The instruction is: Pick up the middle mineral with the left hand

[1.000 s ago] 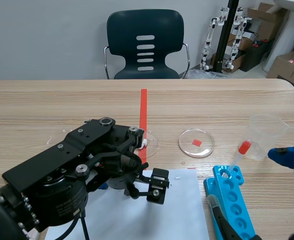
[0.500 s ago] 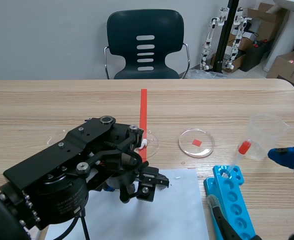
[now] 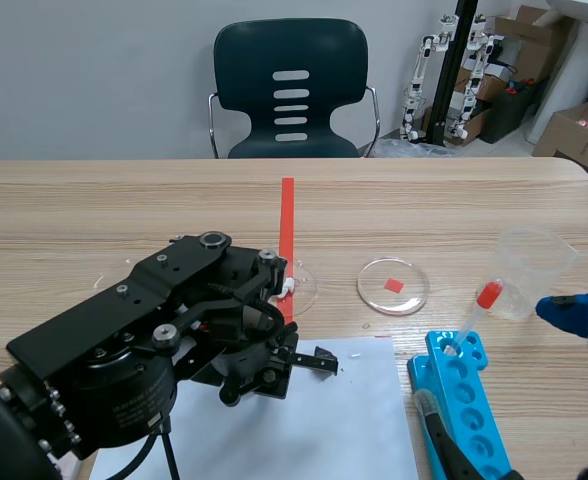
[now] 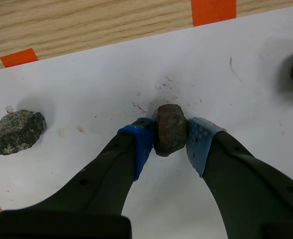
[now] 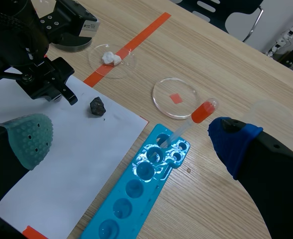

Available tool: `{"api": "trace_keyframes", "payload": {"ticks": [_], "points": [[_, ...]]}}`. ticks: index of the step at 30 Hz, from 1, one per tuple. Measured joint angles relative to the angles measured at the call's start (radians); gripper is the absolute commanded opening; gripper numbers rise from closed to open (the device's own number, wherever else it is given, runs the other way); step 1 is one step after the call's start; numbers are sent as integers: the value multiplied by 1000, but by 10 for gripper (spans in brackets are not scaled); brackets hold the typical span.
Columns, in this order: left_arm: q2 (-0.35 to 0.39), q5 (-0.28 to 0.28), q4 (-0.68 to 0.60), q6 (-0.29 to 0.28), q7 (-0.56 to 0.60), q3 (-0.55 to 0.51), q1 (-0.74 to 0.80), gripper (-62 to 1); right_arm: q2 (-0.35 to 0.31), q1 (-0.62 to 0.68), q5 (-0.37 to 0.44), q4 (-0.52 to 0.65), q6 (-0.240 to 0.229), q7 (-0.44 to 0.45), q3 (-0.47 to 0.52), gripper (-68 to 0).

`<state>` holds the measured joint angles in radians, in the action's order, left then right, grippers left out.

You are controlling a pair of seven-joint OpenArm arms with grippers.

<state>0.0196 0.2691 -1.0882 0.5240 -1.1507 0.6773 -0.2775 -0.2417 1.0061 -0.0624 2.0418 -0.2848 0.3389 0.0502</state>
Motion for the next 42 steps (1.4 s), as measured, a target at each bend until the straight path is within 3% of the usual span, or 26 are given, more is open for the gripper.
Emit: {"api": "trace_keyframes", "payload": {"ticks": [12,20,26,33,42], "points": [[3,0,-10,0,49,0,6,-464,0,0,0,0,0,0,0,4],[71,1,-216,0,156,-1,100,-464,0,0,0,0,0,0,0,4],[172,2,-396,0,365,-19,219,-464,0,0,0,0,0,0,0,4],[281,4,-555,-10,637,-111,378,-464,0,0,0,0,0,0,0,4],[383,-4,-717,-370,857,-312,599,-464,0,0,0,0,0,0,0,4]]}}
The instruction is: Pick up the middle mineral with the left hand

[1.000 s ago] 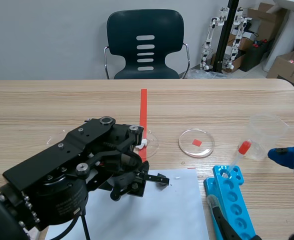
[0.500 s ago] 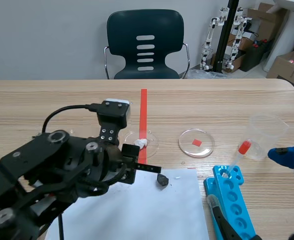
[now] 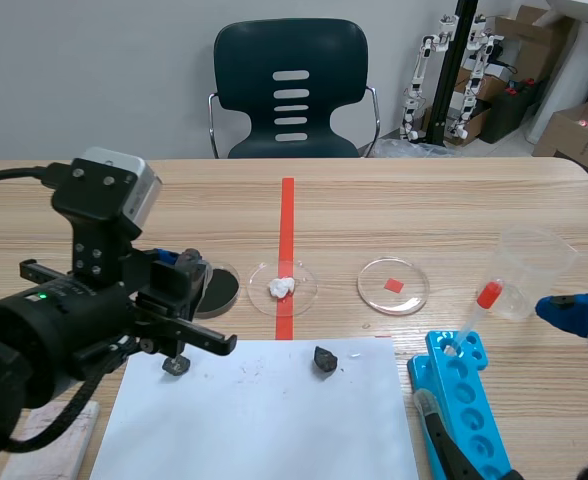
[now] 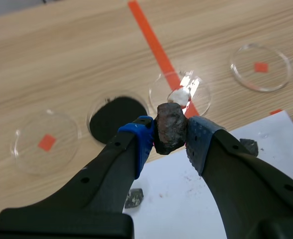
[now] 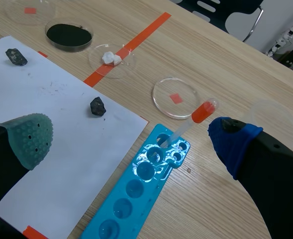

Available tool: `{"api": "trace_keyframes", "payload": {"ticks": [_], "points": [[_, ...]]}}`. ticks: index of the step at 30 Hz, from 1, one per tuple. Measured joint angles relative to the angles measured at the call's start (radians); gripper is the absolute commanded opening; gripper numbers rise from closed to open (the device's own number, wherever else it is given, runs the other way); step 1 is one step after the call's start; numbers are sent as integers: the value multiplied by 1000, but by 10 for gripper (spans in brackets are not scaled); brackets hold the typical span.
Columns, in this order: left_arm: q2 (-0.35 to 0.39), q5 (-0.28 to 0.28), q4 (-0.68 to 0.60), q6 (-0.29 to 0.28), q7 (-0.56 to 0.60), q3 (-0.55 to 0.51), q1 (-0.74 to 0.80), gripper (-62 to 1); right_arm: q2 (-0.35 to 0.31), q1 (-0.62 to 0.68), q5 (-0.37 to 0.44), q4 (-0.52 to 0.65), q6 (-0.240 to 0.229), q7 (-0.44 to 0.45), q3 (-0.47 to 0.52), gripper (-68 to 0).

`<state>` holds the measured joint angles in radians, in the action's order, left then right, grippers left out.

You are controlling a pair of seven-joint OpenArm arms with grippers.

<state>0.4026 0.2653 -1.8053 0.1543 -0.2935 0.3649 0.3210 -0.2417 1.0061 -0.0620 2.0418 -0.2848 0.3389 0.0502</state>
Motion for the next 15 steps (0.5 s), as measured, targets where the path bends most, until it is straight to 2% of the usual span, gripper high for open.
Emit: {"api": "trace_keyframes", "payload": {"ticks": [1,4,9,11,15], "points": [[10,0,-20,-37,41,-16,28,-464,0,0,0,0,0,0,0,4],[38,-5,-77,-98,151,-52,114,-464,0,0,0,0,0,0,0,4],[54,-117,-137,-177,280,-109,238,-464,0,0,0,0,0,0,0,4],[55,-142,-152,-190,342,-124,286,-464,0,0,0,0,0,0,0,4],[60,-153,-156,-201,438,-146,354,-464,0,0,0,0,0,0,0,4]]}}
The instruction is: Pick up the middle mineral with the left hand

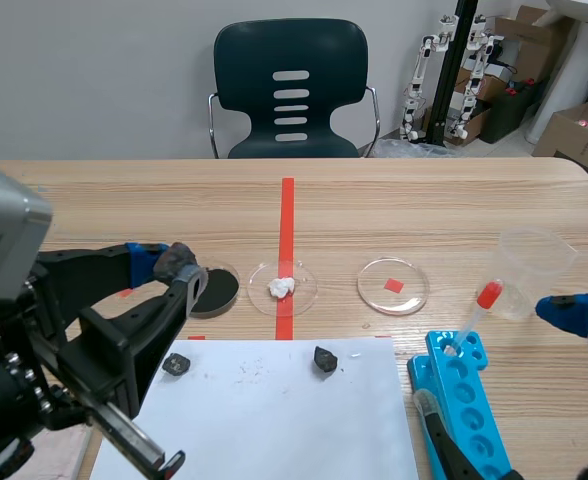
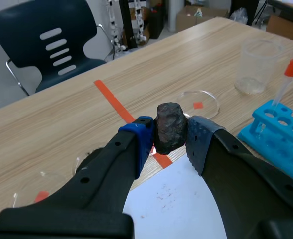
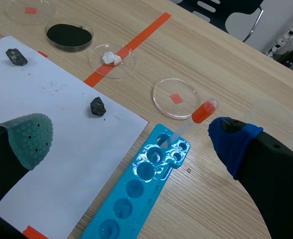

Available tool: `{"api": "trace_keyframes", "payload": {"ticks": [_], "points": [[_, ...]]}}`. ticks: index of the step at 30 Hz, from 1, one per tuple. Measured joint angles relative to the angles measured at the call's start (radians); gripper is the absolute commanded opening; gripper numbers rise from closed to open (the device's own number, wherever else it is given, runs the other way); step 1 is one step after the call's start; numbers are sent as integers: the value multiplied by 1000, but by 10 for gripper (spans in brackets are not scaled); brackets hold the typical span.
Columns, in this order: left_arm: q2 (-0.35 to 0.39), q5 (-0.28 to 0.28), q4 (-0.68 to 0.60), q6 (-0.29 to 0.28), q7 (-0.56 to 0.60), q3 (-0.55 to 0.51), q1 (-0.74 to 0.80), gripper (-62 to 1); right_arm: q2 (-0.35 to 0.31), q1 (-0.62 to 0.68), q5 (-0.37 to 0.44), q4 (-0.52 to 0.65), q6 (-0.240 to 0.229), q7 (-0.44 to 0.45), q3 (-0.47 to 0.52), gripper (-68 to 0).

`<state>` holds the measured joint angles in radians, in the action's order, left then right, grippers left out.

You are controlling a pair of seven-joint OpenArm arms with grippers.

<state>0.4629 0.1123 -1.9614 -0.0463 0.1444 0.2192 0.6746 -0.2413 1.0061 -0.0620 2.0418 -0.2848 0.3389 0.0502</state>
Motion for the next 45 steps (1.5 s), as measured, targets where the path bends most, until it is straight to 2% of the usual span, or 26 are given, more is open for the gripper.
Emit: {"api": "trace_keyframes", "payload": {"ticks": [10,45], "points": [[6,0,0,1,2,-64,40,-464,0,0,0,0,0,0,0,4],[6,0,0,1,2,-64,40,-464,0,0,0,0,0,0,0,4]]}}
